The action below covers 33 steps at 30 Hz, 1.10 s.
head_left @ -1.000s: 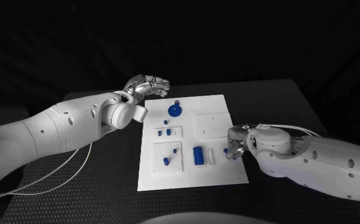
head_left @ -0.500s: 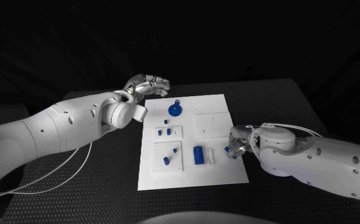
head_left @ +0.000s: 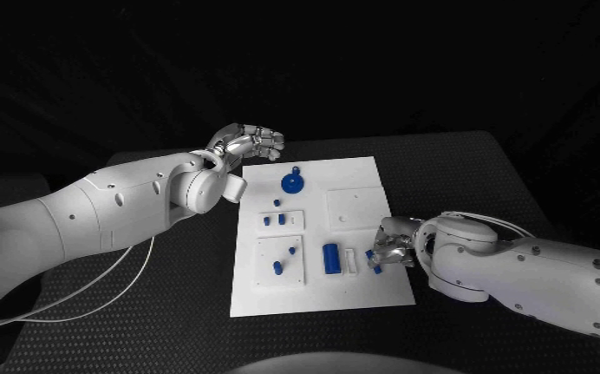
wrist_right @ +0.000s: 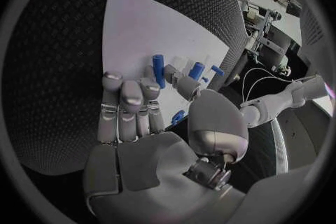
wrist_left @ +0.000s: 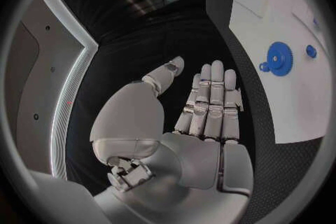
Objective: Assemble the parts on the task board
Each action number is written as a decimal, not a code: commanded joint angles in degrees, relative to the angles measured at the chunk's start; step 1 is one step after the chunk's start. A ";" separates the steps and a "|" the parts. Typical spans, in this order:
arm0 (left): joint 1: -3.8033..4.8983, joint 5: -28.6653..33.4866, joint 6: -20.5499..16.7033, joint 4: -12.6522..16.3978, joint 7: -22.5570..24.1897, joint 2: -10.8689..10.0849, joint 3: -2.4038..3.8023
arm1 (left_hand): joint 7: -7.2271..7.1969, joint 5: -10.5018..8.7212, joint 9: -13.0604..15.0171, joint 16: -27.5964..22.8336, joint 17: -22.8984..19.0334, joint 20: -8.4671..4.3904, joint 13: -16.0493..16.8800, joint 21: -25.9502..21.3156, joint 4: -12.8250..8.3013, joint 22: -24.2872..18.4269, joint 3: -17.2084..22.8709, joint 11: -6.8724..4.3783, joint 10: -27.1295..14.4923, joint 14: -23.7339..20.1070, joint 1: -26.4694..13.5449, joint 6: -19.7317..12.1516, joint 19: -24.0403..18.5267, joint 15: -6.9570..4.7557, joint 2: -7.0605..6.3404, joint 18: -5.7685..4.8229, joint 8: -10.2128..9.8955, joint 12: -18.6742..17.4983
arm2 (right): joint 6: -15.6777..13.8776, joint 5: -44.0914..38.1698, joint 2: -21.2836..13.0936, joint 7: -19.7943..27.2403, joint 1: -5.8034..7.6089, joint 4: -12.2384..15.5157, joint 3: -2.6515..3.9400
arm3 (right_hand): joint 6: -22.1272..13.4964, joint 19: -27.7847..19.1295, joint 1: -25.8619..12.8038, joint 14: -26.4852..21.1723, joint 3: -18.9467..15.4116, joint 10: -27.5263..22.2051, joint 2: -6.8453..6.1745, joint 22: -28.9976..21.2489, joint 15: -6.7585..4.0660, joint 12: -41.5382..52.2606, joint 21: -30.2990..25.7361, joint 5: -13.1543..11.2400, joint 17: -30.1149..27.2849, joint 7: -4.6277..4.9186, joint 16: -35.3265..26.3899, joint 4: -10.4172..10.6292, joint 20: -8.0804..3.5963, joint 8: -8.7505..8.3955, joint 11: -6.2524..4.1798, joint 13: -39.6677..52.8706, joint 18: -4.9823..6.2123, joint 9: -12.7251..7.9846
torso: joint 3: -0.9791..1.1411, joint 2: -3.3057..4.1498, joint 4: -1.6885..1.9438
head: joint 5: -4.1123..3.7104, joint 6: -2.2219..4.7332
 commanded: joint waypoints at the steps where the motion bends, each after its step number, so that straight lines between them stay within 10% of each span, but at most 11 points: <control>1: 0.03 0.20 0.90 0.16 0.28 0.05 0.03 | -0.09 -0.17 -0.06 -0.19 0.08 0.31 -0.09 -0.37 0.32 0.07 0.05 -0.09 -0.36 0.22 -0.52 -0.40 0.05 0.21 -0.17 0.29 0.20 0.09 | -3.37 6.31 0.11 0.87 -0.33 0.21 -0.22 | 0.45 0.17 -0.59 0.14 -0.01 0.40 0.19 0.65 -0.20 0.13 0.26 0.26 -0.10 -0.05 0.22 0.06 0.27 0.28 0.13 -0.10 0.77 0.26 | 0.00 0.03 0.03 | 0.04 -0.06; 13: 0.04 0.18 0.99 0.41 0.16 -0.12 0.03 | -0.09 -0.17 -0.07 -0.24 0.16 0.31 -0.09 -0.40 0.32 0.11 0.05 -0.10 -0.34 0.24 -0.49 -0.39 0.06 0.21 -0.18 0.29 0.22 0.10 | -7.64 12.57 1.17 1.28 -0.33 0.36 -0.11 | 0.70 0.27 -1.22 0.13 -0.10 0.39 0.03 0.61 -0.36 0.12 0.29 0.23 -0.18 -0.17 0.24 0.11 0.15 0.31 0.00 -0.12 0.77 0.24 | -0.03 0.07 0.04 | 0.15 -0.29; 33: 0.04 0.14 1.10 0.42 0.09 0.14 0.03 | -0.09 -0.18 -0.08 -0.32 0.28 0.31 -0.11 -0.45 0.32 0.18 0.04 -0.10 -0.33 0.26 -0.46 -0.38 0.06 0.21 -0.22 0.28 0.25 0.11 | -4.91 13.60 3.21 0.71 -0.32 -1.21 -0.01 | 0.74 0.31 -2.31 0.07 -0.39 0.26 -0.12 0.54 -0.55 0.08 0.24 0.21 -0.30 -0.21 0.25 0.16 0.00 0.19 -0.06 -0.12 0.77 0.14 | -0.04 0.04 0.03 | 0.48 -0.45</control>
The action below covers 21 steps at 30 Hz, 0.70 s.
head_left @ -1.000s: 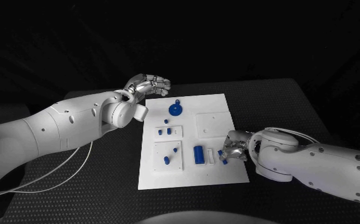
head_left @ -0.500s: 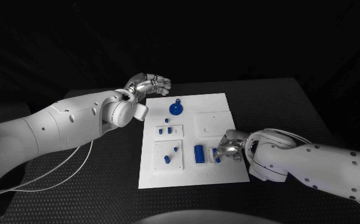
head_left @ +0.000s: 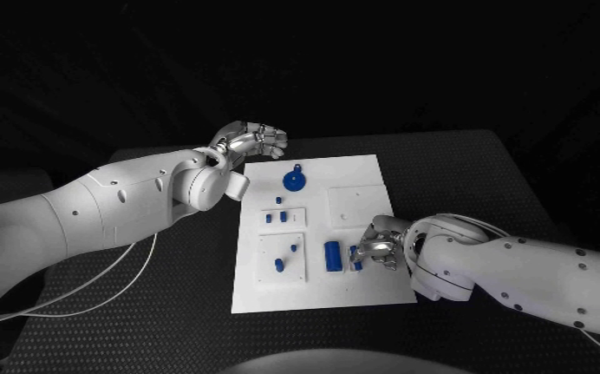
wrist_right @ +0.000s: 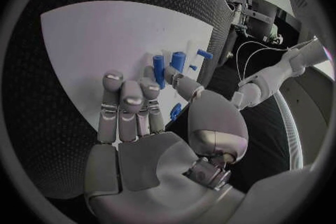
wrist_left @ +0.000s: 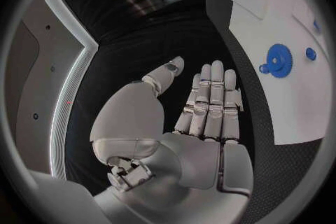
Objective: Assemble the parts on the task board
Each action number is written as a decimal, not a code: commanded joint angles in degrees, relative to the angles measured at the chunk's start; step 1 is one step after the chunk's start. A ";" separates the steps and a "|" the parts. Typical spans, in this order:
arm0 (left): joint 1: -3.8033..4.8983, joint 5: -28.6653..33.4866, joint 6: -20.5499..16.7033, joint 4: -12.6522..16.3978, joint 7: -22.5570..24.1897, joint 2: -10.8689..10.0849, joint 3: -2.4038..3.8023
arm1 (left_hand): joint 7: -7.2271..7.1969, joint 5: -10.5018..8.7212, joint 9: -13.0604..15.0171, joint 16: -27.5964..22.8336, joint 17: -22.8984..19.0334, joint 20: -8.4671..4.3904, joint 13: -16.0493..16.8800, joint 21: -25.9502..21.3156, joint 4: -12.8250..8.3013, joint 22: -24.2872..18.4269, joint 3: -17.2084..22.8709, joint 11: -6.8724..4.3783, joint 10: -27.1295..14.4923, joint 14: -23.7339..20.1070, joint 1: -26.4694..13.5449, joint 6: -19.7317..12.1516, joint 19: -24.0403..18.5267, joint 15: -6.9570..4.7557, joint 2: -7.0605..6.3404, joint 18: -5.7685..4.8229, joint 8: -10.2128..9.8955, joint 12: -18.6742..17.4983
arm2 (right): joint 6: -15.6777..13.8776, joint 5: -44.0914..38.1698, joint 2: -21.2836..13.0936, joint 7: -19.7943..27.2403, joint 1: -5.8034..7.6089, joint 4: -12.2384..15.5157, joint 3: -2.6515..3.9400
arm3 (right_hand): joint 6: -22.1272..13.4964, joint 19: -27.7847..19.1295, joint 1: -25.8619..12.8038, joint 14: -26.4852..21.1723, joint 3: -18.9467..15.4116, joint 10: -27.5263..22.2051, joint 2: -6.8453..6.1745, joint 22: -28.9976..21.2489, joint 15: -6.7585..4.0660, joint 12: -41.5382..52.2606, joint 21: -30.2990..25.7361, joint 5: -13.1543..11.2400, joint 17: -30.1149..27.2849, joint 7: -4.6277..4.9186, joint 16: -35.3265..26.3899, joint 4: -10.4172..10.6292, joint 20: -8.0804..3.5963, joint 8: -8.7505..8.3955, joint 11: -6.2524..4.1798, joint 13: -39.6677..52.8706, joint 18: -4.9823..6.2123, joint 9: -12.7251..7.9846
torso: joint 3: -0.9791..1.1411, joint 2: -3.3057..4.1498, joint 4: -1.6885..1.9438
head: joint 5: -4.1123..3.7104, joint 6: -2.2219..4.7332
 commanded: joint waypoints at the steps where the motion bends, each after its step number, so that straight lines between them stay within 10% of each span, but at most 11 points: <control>1: 0.04 0.14 0.88 0.11 0.30 0.14 0.03 | -0.09 -0.18 -0.08 -0.33 0.07 0.31 -0.07 -0.23 0.32 0.07 0.03 -0.10 -0.33 0.26 -0.47 -0.38 0.06 0.21 -0.22 0.28 0.25 0.11 | 1.76 0.54 0.29 -0.05 -0.04 -0.44 0.00 | 0.56 0.40 -0.51 0.06 -0.23 0.27 0.10 0.54 -0.28 0.08 0.24 0.21 -0.06 -0.02 0.25 -0.02 -0.09 -0.09 -0.06 -0.07 0.77 -0.28 | 0.00 0.02 -0.01 | 0.07 0.01; 21: 0.05 0.14 0.89 0.23 0.25 0.04 0.03 | -0.08 -0.19 -0.10 -0.41 0.17 0.32 -0.09 -0.27 0.38 0.13 0.01 -0.09 -0.34 0.26 -0.51 -0.40 0.08 0.22 -0.22 0.27 0.27 0.11 | 2.98 -1.78 1.02 -0.40 -0.05 -1.46 -0.01 | 0.39 0.38 -1.90 -0.05 -0.93 -0.04 -1.29 0.45 -0.39 0.04 0.14 0.07 -0.22 0.01 0.23 0.13 -0.19 -0.31 -0.03 0.00 0.77 -0.40 | 0.03 0.01 -0.01 | 0.26 -0.28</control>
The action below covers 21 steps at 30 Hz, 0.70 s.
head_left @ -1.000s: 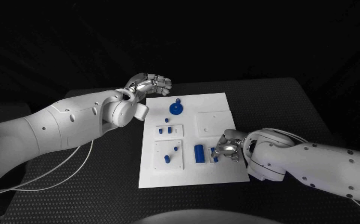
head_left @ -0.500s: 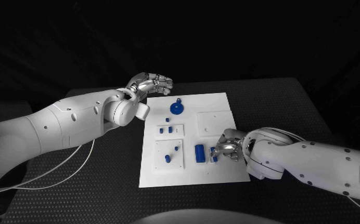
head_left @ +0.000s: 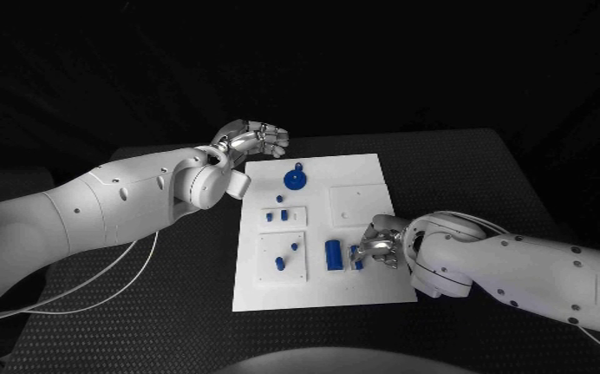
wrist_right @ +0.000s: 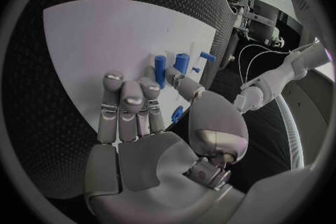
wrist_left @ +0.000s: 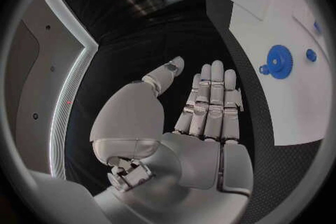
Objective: Assemble the parts on the task board
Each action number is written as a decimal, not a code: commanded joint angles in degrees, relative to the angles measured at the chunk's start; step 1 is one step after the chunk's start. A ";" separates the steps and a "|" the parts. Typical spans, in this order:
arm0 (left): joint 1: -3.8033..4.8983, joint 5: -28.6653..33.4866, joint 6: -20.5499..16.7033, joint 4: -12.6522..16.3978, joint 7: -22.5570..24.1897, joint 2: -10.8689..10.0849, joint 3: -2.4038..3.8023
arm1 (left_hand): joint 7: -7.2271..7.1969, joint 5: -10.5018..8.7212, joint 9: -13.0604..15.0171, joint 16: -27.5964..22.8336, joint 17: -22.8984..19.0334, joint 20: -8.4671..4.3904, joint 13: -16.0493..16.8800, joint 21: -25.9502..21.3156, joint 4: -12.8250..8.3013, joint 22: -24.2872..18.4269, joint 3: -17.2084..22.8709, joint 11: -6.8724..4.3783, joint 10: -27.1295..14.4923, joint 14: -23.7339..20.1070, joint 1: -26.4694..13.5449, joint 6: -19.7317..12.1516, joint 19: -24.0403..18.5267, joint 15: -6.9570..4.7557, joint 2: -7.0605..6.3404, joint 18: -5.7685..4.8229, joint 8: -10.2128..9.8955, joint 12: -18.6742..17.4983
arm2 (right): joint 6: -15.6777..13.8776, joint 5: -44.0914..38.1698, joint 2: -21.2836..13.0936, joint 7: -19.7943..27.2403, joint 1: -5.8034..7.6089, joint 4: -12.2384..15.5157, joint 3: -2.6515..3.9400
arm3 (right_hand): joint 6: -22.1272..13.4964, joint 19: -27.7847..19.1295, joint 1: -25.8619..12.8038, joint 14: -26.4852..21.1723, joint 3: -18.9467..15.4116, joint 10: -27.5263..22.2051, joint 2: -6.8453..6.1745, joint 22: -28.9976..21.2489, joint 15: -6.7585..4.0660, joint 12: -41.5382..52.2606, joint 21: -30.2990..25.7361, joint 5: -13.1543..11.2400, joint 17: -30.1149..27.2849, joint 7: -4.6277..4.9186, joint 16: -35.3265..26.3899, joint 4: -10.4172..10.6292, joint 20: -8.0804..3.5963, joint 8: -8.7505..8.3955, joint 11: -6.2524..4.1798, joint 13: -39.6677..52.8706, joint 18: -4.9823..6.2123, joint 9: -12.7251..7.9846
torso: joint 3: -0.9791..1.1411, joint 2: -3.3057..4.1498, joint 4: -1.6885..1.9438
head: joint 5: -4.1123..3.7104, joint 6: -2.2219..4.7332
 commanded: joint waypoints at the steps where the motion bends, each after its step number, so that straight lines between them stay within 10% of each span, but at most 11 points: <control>1: 0.05 0.14 0.83 0.17 0.31 0.07 0.03 | -0.08 -0.19 -0.08 -0.26 0.07 0.32 -0.10 -0.27 0.38 0.09 0.01 -0.09 -0.35 0.26 -0.52 -0.41 0.08 0.22 -0.22 0.27 0.27 0.11 | 1.13 -1.07 0.07 0.01 -0.05 -0.03 -0.01 | 0.38 0.38 -0.56 -0.06 -0.46 -0.06 -0.23 0.45 -0.41 0.04 0.14 0.07 -0.10 0.04 0.23 0.02 -0.20 -0.20 -0.03 0.00 0.69 -0.10 | -0.01 -0.01 0.00 | 0.06 -0.02; 21: 0.05 0.14 0.82 0.10 0.31 0.06 0.03 | -0.04 -0.20 -0.12 -0.35 0.19 0.32 -0.12 -0.33 0.44 0.15 0.00 -0.08 -0.37 0.27 -0.55 -0.52 0.09 0.22 -0.24 0.27 0.24 0.10 | 0.67 -1.05 0.21 0.71 -0.07 0.07 -0.01 | 0.02 0.67 -3.00 -0.22 -2.68 -0.33 -6.35 0.13 -0.58 -0.08 -0.11 -0.11 -0.34 0.02 0.24 3.44 -0.55 -0.28 -0.07 0.02 0.69 0.17 | -0.01 -0.02 -0.02 | 0.28 -0.14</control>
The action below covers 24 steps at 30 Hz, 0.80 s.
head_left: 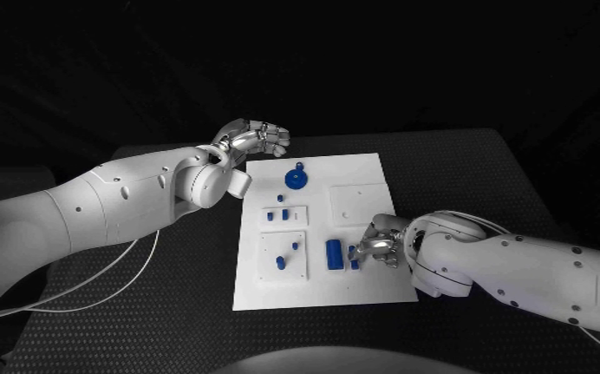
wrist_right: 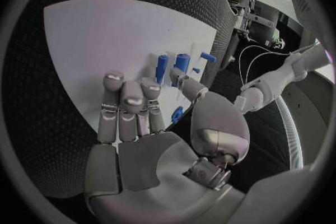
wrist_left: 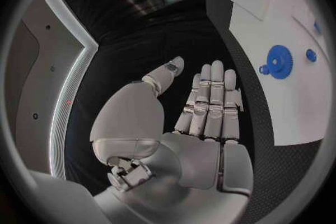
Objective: Assemble the parts on the task board
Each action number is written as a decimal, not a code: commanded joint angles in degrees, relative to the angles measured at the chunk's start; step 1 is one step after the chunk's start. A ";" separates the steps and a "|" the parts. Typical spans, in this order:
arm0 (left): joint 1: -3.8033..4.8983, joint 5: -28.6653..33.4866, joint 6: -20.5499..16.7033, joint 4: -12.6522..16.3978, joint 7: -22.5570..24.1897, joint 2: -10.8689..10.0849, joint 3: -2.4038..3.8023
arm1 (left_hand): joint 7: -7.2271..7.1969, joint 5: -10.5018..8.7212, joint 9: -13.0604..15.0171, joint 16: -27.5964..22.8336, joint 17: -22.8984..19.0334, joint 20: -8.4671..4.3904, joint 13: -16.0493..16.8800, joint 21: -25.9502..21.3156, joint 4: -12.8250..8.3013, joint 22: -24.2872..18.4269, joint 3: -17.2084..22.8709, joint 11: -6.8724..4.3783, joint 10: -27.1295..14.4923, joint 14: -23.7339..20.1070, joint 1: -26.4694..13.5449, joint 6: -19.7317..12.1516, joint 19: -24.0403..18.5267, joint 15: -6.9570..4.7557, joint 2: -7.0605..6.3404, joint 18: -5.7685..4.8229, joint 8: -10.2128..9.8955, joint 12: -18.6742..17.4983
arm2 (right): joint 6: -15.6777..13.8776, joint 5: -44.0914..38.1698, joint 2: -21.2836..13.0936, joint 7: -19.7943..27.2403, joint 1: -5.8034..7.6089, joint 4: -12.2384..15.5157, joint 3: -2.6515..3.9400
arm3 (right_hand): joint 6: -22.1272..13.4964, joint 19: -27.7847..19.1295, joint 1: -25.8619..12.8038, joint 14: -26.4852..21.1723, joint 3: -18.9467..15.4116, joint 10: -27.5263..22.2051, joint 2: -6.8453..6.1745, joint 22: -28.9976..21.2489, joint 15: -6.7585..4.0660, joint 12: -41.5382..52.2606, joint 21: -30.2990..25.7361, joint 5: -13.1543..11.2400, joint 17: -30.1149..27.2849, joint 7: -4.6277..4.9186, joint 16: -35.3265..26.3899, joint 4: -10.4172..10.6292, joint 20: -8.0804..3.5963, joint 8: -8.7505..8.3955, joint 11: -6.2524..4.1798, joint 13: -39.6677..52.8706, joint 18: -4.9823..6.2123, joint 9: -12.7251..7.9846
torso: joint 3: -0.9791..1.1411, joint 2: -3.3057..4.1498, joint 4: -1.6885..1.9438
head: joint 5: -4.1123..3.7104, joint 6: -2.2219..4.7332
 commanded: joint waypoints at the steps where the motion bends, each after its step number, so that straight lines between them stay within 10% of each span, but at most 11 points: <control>1: 0.05 0.15 0.82 0.12 0.35 0.07 0.03 | -0.04 -0.20 -0.07 -0.29 0.09 0.32 -0.07 -0.34 0.44 0.06 0.00 -0.08 -0.37 0.27 -0.55 -0.52 0.09 0.22 -0.24 0.27 0.24 0.10 | 0.50 -0.46 0.03 0.74 -0.05 0.24 0.01 | 0.01 0.14 -0.17 0.08 -0.17 -0.33 -0.87 0.11 -0.45 -0.08 -0.10 -0.10 -0.09 0.20 0.24 0.76 -0.22 -0.26 -0.07 0.02 0.49 0.10 | 0.00 -0.01 -0.02 | 0.02 -0.01; 10: 0.05 0.15 0.83 0.12 0.35 0.02 0.03 | -0.03 -0.20 -0.08 -0.32 0.14 0.32 -0.08 -0.36 0.46 0.08 0.00 -0.07 -0.38 0.28 -0.55 -0.56 0.10 0.22 -0.24 0.27 0.23 0.09 | 1.08 -0.62 -0.64 2.11 -0.05 0.52 0.00 | -0.09 0.16 0.22 0.05 -0.46 -0.34 -1.44 0.10 -0.50 -0.06 -0.11 -0.09 -0.11 0.16 0.28 1.26 -0.39 -0.22 -0.11 0.06 0.49 0.27 | 0.03 0.00 -0.02 | 0.06 -0.12; 24: 0.04 0.15 0.90 0.08 0.35 0.17 0.03 | -0.02 -0.19 -0.10 -0.37 0.21 0.32 -0.09 -0.40 0.49 0.11 0.01 -0.07 -0.38 0.30 -0.53 -0.59 0.12 0.21 -0.20 0.28 0.23 0.10 | 3.87 -5.75 -0.80 2.32 -0.10 0.11 -0.07 | -0.41 -0.41 9.03 -0.20 -4.31 -0.58 -0.61 0.27 -0.23 -0.07 -0.17 -0.02 -0.28 0.38 0.29 -4.54 -0.20 -0.21 0.13 0.14 0.49 0.70 | 0.03 0.03 -0.05 | 0.02 -0.05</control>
